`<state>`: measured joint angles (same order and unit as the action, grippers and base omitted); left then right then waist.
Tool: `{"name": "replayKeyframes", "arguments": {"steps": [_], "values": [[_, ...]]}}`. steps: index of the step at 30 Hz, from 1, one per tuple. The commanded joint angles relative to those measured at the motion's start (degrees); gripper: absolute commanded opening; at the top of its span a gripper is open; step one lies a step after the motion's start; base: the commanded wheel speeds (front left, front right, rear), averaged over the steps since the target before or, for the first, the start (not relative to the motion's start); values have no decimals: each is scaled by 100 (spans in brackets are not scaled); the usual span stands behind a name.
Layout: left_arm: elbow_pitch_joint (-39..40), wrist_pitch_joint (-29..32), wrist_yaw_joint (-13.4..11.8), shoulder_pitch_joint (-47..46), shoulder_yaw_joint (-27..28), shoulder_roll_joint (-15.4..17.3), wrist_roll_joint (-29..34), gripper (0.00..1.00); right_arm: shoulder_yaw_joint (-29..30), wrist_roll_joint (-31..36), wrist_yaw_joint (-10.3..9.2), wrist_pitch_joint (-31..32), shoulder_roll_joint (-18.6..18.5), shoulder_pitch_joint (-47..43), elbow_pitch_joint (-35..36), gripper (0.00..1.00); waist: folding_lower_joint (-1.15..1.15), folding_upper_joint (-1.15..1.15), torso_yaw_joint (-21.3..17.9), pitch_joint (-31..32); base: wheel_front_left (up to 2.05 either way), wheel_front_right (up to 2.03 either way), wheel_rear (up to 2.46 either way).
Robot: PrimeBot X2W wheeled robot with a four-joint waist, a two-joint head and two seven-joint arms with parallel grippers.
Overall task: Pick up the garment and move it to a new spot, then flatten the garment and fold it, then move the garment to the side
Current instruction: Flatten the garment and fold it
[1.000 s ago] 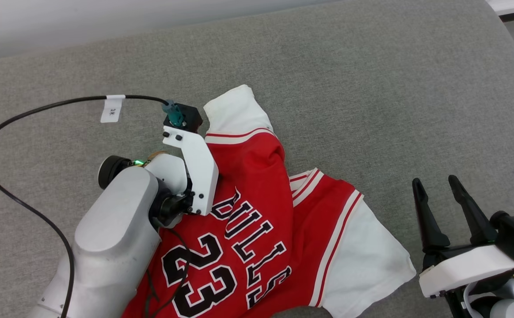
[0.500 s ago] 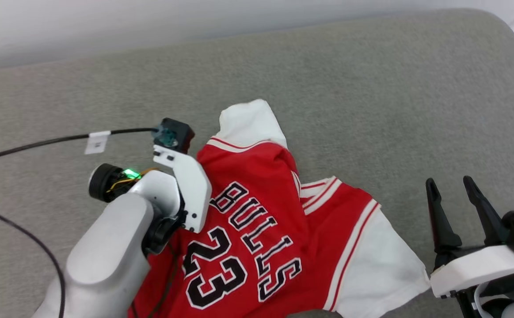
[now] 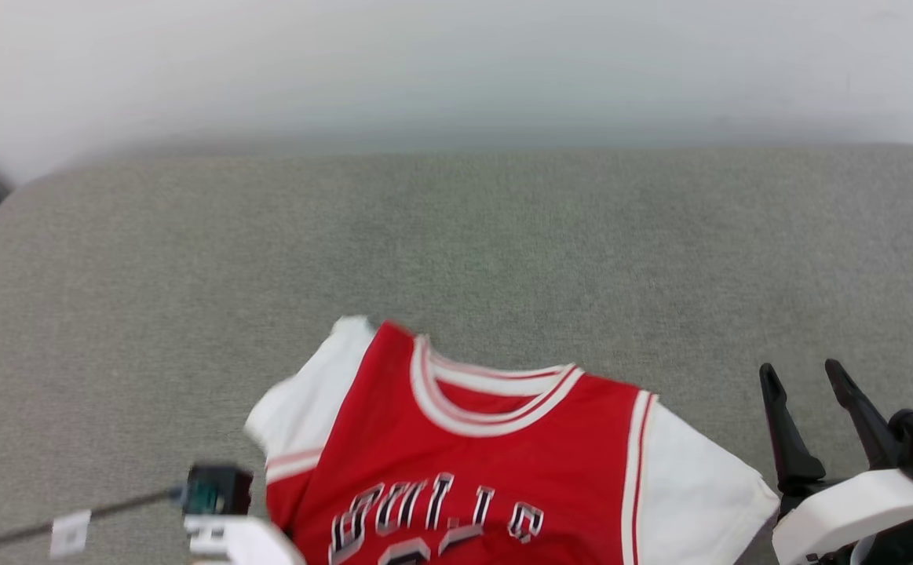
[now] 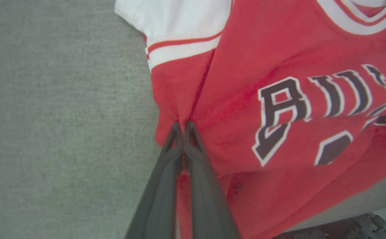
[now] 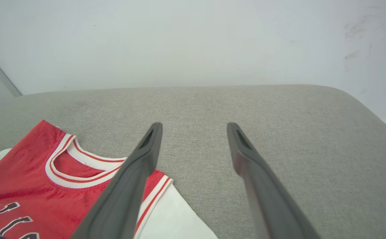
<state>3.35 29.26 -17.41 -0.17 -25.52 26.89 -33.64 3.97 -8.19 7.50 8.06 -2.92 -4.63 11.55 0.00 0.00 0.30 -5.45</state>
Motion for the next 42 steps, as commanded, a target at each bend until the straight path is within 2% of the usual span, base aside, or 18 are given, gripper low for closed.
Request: {"name": "replayKeyframes", "arguments": {"steps": [1,4,6,10,16,20,21,25,28,30,36,42], "values": [[108,-47,-144,366,56,-43,-116,0,-11,-34,-2,20,5,-82,20,100,0,0,114,193,0,0,0],[213,-124,-284,922,55,-232,-347,0,13,-100,-2,51,5,-176,15,100,0,0,133,292,0,0,0],[192,-234,-262,1050,9,-370,-417,100,18,-117,-2,67,5,-234,10,100,0,0,127,336,0,0,0],[107,-617,-202,897,3,-559,-330,100,16,-155,-2,90,6,-284,-9,100,0,0,102,427,0,0,0],[70,-1801,-21,430,280,-725,-42,100,-2,-130,-2,153,6,-364,44,100,0,0,13,584,0,0,0],[64,-2702,267,138,490,-738,97,100,32,-165,-2,183,6,-396,45,100,0,0,-43,643,0,0,0],[-13,-3278,450,-53,571,-706,220,100,62,-205,-2,215,6,-402,40,100,0,0,-77,673,0,0,0],[-162,-3768,565,-204,665,-641,375,100,143,-366,-2,448,5,-479,-26,100,0,0,-125,670,0,0,0],[-257,-3941,560,-300,706,-635,425,100,286,-581,-2,1114,-22,-550,-206,100,0,0,-126,637,0,0,0],[-300,-4004,553,-329,765,-626,396,100,394,-699,-2,1733,-175,-551,-330,100,0,0,-101,590,0,0,0],[-181,-4125,479,-416,849,-665,436,100,258,-1211,-2,3431,-900,-158,-789,100,0,0,7,310,0,0,0],[-150,-4163,431,-548,810,-759,451,100,-139,-1573,-2,3904,-1303,383,-1341,100,0,0,233,-67,0,0,0]]}}
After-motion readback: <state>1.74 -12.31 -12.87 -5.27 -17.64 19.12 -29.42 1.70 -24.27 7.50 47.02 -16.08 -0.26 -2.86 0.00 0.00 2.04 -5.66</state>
